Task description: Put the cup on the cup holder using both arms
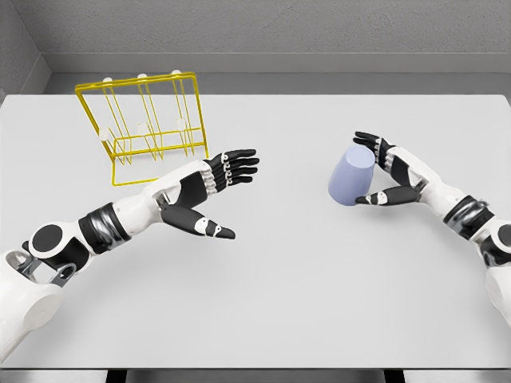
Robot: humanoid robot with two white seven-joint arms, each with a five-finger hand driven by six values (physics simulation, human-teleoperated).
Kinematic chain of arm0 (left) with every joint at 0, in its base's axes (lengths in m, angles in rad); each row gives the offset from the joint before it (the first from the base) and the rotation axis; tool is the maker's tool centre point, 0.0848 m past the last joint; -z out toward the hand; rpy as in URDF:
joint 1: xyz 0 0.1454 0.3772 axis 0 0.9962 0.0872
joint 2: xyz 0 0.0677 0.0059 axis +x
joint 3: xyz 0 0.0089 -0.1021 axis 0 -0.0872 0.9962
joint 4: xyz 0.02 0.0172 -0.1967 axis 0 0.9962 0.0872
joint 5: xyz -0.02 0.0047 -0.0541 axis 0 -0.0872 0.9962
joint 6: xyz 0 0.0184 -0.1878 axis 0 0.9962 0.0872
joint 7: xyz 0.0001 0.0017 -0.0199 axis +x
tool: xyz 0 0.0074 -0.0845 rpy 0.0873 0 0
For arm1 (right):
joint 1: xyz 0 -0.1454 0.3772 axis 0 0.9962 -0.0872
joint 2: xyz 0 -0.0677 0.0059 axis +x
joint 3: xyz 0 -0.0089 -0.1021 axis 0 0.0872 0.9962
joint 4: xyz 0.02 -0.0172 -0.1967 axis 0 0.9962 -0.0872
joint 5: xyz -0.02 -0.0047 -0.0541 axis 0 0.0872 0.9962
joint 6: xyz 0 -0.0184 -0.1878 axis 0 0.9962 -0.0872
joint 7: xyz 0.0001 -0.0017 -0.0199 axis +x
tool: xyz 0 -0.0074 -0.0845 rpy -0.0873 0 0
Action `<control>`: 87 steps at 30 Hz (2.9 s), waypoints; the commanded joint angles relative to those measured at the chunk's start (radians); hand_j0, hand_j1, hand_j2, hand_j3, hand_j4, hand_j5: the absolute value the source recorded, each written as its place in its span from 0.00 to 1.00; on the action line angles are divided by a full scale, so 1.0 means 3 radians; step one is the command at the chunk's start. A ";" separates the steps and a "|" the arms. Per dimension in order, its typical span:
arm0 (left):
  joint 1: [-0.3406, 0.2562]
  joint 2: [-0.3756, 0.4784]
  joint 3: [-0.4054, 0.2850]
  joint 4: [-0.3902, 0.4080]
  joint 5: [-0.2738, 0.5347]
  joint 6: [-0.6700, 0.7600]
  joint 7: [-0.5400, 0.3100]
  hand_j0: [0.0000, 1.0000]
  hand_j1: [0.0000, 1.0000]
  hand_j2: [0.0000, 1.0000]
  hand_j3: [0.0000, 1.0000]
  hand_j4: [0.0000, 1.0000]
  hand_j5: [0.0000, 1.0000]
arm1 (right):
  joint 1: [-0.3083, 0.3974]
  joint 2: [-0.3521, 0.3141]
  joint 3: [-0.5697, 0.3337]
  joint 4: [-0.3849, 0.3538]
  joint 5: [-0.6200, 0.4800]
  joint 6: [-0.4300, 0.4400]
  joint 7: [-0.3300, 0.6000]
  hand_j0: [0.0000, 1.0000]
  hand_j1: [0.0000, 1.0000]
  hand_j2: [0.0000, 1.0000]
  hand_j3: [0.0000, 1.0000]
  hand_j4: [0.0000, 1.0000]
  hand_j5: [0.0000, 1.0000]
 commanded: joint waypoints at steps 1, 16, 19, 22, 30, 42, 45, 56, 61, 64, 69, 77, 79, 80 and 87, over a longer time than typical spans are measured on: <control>0.0000 0.0002 0.0001 -0.0002 0.0020 0.0000 0.0000 1.00 1.00 1.00 1.00 1.00 1.00 | 0.0000 0.0004 -0.0001 -0.0003 -0.0021 -0.0002 0.0000 1.00 1.00 1.00 1.00 1.00 1.00; -0.0005 0.0002 0.0001 0.0019 0.0020 0.0000 0.0000 1.00 1.00 1.00 1.00 1.00 1.00 | -0.0005 0.0060 0.0035 -0.0003 -0.0021 -0.0002 0.0000 1.00 1.00 1.00 1.00 1.00 1.00; -0.0005 0.0002 0.0001 0.0019 0.0020 0.0000 0.0000 1.00 1.00 1.00 1.00 1.00 1.00 | -0.0005 0.0060 0.0035 -0.0003 -0.0021 0.0003 0.0000 1.00 1.00 1.00 1.00 1.00 1.00; -0.0005 0.0002 0.0001 0.0019 0.0020 0.0000 0.0000 1.00 1.00 1.00 1.00 1.00 1.00 | -0.0005 0.0065 0.0030 0.0002 -0.0021 -0.0002 0.0000 1.00 1.00 1.00 1.00 1.00 1.00; -0.0005 -0.0003 0.0001 0.0024 0.0020 0.0000 0.0000 1.00 1.00 1.00 1.00 1.00 1.00 | -0.0010 0.0111 0.0030 0.0063 -0.0021 -0.0002 0.0000 0.99 0.99 0.99 0.99 0.99 0.99; -0.0005 -0.0034 0.0001 0.0060 0.0020 0.0000 0.0000 1.00 1.00 1.00 1.00 1.00 1.00 | -0.0010 0.0116 0.0025 0.0073 -0.0026 0.0004 0.0000 0.62 0.62 0.62 0.62 0.62 0.62; -0.0010 -0.0034 0.0001 0.0065 -0.0001 0.0000 0.0000 1.00 1.00 1.00 1.00 1.00 1.00 | -0.0015 0.0116 0.0025 0.0068 -0.0026 0.0003 0.0000 0.61 0.61 0.61 0.61 0.61 0.61; -0.0005 -0.0024 0.0001 0.0060 -0.0001 0.0000 -0.0005 1.00 1.00 1.00 1.00 1.00 1.00 | -0.0153 0.0173 0.0025 0.0032 -0.0031 0.0009 0.0000 0.58 0.58 0.58 0.58 0.58 0.58; -0.0005 -0.0029 0.0001 0.0065 -0.0001 0.0000 -0.0005 1.00 1.00 1.00 1.00 1.00 1.00 | -0.0148 0.0214 0.0025 -0.0060 -0.0031 0.0009 0.0000 0.59 0.59 0.59 0.59 0.59 0.59; -0.0005 -0.0029 0.0001 0.0065 -0.0001 0.0000 -0.0005 1.00 1.00 1.00 1.00 1.00 1.00 | -0.0143 0.0254 0.0081 -0.0121 -0.0031 0.0009 0.0000 0.59 0.59 0.59 0.59 0.59 0.59; -0.0005 -0.0029 0.0001 0.0065 -0.0001 0.0005 -0.0005 1.00 1.00 1.00 1.00 1.00 1.00 | -0.0143 0.0254 0.0148 -0.0249 -0.0036 0.0009 0.0000 0.59 0.59 0.59 0.59 0.59 0.59; -0.0005 -0.0054 0.0093 0.0157 -0.0108 0.0113 0.0005 1.00 1.00 1.00 1.00 1.00 1.00 | -0.0097 0.0265 0.0357 -0.0484 -0.0046 0.0004 0.0000 0.59 0.59 0.59 0.59 0.59 0.59; -0.0005 -0.0085 0.0098 0.0182 -0.0139 0.0123 0.0005 1.00 1.00 1.00 1.00 1.00 1.00 | -0.0097 0.0295 0.0449 -0.0535 -0.0046 -0.0002 0.0000 0.59 0.59 0.59 0.59 0.59 0.59; -0.0005 -0.0054 0.0113 0.0193 -0.0134 0.0220 0.0005 1.00 1.00 1.00 1.00 1.00 1.00 | -0.0102 0.0295 0.0506 -0.0535 -0.0046 -0.0032 0.0000 0.59 0.59 0.59 0.59 0.59 0.59; 0.0082 -0.0029 0.0267 0.0177 -0.0124 0.0322 0.0005 1.00 1.00 1.00 1.00 1.00 1.00 | -0.0112 0.0459 0.0715 -0.0556 -0.0036 -0.0053 0.0000 0.59 0.59 0.59 0.59 0.59 0.59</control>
